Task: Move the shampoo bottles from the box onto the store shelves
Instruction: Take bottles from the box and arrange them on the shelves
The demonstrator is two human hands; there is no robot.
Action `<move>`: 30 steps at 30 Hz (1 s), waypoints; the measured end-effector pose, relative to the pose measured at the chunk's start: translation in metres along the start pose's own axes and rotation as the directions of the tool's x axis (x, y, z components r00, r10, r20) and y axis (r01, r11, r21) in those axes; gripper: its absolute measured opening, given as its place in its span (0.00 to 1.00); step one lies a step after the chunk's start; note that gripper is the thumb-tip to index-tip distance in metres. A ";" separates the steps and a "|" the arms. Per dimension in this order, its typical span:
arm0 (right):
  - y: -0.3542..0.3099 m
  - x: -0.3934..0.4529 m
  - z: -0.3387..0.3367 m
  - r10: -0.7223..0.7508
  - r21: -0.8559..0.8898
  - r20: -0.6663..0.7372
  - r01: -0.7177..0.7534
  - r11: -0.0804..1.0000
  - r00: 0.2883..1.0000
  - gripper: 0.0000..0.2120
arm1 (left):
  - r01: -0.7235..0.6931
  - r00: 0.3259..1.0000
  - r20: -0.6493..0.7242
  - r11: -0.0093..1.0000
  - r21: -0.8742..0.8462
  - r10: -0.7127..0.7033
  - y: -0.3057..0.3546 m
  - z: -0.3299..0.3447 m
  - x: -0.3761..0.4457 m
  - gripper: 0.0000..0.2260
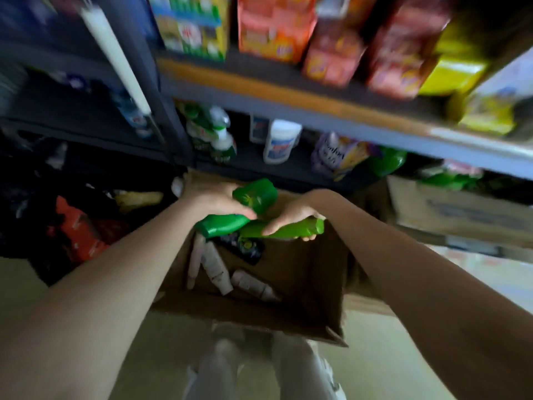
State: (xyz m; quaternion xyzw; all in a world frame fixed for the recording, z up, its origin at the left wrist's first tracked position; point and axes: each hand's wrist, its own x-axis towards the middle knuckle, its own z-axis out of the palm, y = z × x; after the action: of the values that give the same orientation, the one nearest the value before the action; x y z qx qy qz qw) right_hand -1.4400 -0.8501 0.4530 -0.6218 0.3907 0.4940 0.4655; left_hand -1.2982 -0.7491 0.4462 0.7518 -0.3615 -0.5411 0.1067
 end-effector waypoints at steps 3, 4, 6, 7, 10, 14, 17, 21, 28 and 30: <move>0.008 -0.097 -0.030 -0.128 0.020 -0.037 0.129 0.991 0.991 0.17 | -0.020 0.990 0.135 0.991 -0.129 0.037 0.052 -0.042 -0.054 0.23; 0.011 -0.127 -0.039 -0.187 0.024 -0.063 0.189 0.982 0.980 0.16 | -0.023 0.985 0.168 0.987 -0.162 0.051 0.070 -0.055 -0.072 0.21; 0.016 -0.186 -0.056 -0.287 0.013 -0.147 0.292 0.956 0.946 0.15 | -0.068 0.978 0.180 0.979 -0.191 0.103 0.105 -0.081 -0.105 0.12; 0.018 -0.216 -0.063 -0.327 -0.002 -0.191 0.333 0.943 0.925 0.17 | -0.103 0.976 0.167 0.974 -0.204 0.138 0.122 -0.092 -0.120 0.10; 0.022 -0.293 -0.080 -0.401 -0.072 -0.369 0.404 0.912 0.839 0.20 | -0.209 0.960 0.128 0.942 -0.263 0.249 0.169 -0.120 -0.161 0.13; 0.023 -0.373 -0.087 -0.424 -0.185 -0.546 0.390 0.902 0.722 0.14 | -0.277 0.943 0.124 0.936 -0.217 0.308 0.223 -0.142 -0.206 0.15; 0.017 -0.417 -0.080 -0.449 -0.262 -0.616 0.369 0.892 0.647 0.13 | -0.309 0.944 0.102 0.949 -0.057 0.314 0.256 -0.154 -0.242 0.14; 0.014 -0.463 -0.071 -0.523 -0.353 -0.699 0.402 0.845 0.487 0.13 | -0.317 0.949 0.041 0.938 0.141 0.314 0.285 -0.170 -0.285 0.12; 0.032 -0.511 -0.065 -0.481 -0.227 -0.868 0.764 0.604 0.122 0.07 | -0.426 0.864 -0.123 0.839 0.340 0.488 0.319 -0.188 -0.340 0.16; 0.029 -0.524 -0.065 -0.406 -0.197 -0.914 0.860 0.471 0.013 0.06 | -0.407 0.786 -0.191 0.724 0.557 0.589 0.337 -0.195 -0.360 0.16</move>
State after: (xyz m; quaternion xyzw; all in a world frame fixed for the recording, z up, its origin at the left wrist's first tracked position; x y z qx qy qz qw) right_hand -1.5588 -0.9068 0.9646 -0.7628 0.3258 -0.2933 0.4754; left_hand -1.3237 -0.7979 0.9731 0.7102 -0.6517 -0.2372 0.1211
